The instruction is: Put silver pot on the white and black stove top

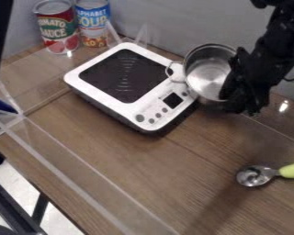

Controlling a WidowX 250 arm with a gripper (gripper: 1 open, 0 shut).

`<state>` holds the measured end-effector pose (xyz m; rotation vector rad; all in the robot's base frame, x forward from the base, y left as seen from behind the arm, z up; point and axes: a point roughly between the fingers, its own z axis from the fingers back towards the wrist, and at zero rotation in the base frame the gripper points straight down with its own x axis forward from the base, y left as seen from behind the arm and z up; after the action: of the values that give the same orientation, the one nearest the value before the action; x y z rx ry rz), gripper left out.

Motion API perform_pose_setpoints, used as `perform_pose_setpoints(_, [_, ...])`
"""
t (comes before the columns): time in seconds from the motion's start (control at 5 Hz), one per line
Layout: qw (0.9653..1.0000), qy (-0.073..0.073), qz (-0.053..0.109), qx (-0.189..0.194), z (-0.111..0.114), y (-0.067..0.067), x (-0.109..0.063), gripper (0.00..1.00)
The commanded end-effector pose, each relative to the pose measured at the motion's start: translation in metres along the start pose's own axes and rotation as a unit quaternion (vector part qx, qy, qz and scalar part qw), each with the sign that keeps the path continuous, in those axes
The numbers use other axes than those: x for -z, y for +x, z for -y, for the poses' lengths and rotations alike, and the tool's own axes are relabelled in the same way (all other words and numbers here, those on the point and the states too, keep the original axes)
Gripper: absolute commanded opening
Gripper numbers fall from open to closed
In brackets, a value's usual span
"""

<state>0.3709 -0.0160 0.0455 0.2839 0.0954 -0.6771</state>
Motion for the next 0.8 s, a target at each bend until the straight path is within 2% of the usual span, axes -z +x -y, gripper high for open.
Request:
perform_pose_setpoints(0.0, [0.9981, 0.039, 0.046, -0.012, -0.015, -0.002, -0.040, 0.00])
perform_pose_setpoints(0.2, [0.9976, 0.042, 0.053, -0.018, -0.007, -0.011, -0.053, 0.00])
perform_pose_setpoints(0.4, [0.9972, 0.043, 0.059, -0.013, 0.015, -0.016, -0.063, 0.00])
perform_pose_setpoints(0.6, [0.9964, 0.044, 0.072, -0.011, 0.025, -0.014, -0.069, 0.00])
